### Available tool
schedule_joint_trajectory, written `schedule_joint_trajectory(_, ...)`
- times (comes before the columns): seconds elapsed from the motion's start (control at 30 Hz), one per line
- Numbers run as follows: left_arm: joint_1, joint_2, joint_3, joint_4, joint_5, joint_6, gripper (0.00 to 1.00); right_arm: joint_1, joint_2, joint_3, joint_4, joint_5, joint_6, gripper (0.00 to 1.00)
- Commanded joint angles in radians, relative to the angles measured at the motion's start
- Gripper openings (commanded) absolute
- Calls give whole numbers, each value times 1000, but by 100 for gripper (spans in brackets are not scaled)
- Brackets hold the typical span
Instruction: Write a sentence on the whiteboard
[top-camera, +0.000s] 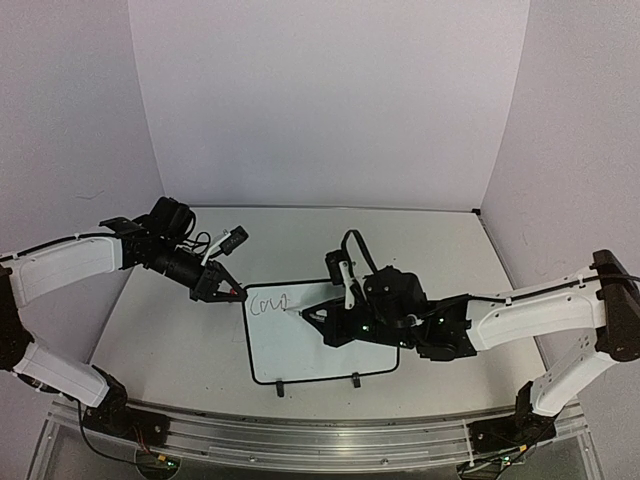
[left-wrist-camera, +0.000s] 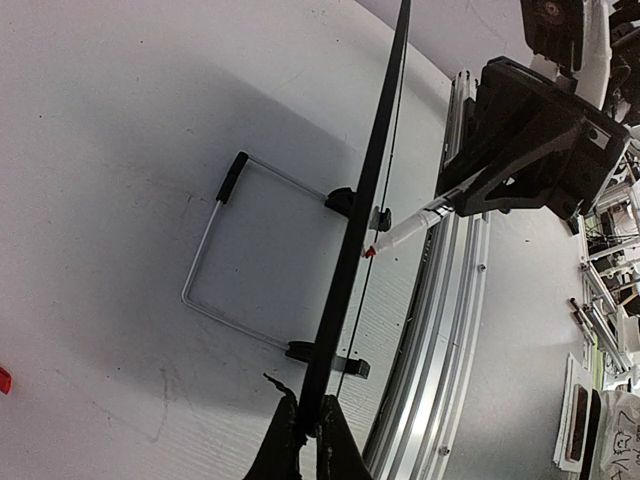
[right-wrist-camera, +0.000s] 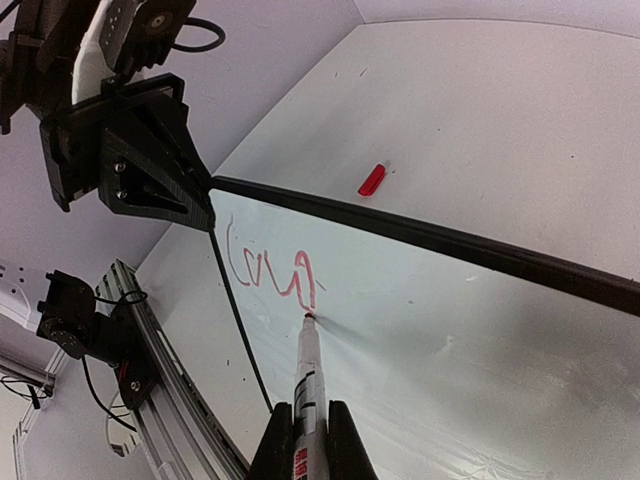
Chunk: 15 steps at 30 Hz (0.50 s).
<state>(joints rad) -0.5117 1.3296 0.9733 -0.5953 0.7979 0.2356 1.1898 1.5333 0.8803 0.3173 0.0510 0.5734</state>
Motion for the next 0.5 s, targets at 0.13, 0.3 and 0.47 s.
schedule_joint_trajectory(0.13,-10,5,13,0,-65,11,0,7,-5,-9,-5,19,8,0)
schedule_joint_trajectory(0.3,-10,5,13,0,-66,11,0,7,-14,-17,32,62,2,0)
schedule_joint_trajectory(0.47,-12,5,12,0,-66,11,0,7,-18,-20,66,88,-1,0)
